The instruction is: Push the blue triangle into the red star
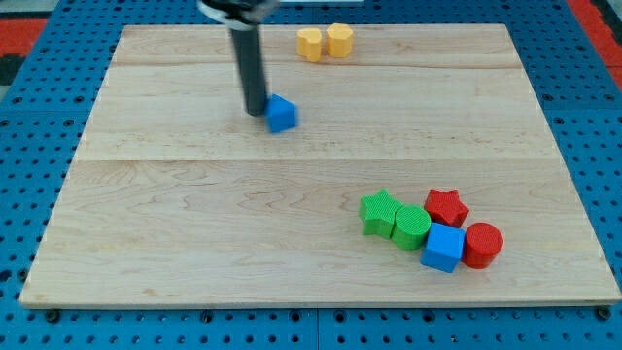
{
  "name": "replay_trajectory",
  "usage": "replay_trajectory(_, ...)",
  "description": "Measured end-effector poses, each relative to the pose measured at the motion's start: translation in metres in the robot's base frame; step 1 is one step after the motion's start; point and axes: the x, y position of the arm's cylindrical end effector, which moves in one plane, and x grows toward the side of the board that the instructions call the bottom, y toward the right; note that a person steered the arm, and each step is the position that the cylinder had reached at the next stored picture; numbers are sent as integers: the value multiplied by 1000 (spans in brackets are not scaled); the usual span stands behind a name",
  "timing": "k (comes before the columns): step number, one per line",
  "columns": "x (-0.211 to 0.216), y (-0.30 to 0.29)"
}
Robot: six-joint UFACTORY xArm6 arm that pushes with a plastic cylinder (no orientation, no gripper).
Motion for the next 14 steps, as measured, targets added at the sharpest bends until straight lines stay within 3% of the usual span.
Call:
replay_trajectory(1, 48, 75)
replay_trajectory(2, 37, 96)
replay_trajectory(4, -20, 1)
replay_trajectory(5, -52, 29)
replay_trajectory(6, -30, 84)
replay_trajectory(7, 32, 91)
replay_trajectory(8, 39, 99)
replay_trajectory(9, -9, 64)
replay_trajectory(10, -19, 105)
replay_trajectory(11, 53, 166)
replay_trajectory(12, 77, 144)
replay_trajectory(13, 17, 153)
replay_trajectory(14, 16, 103)
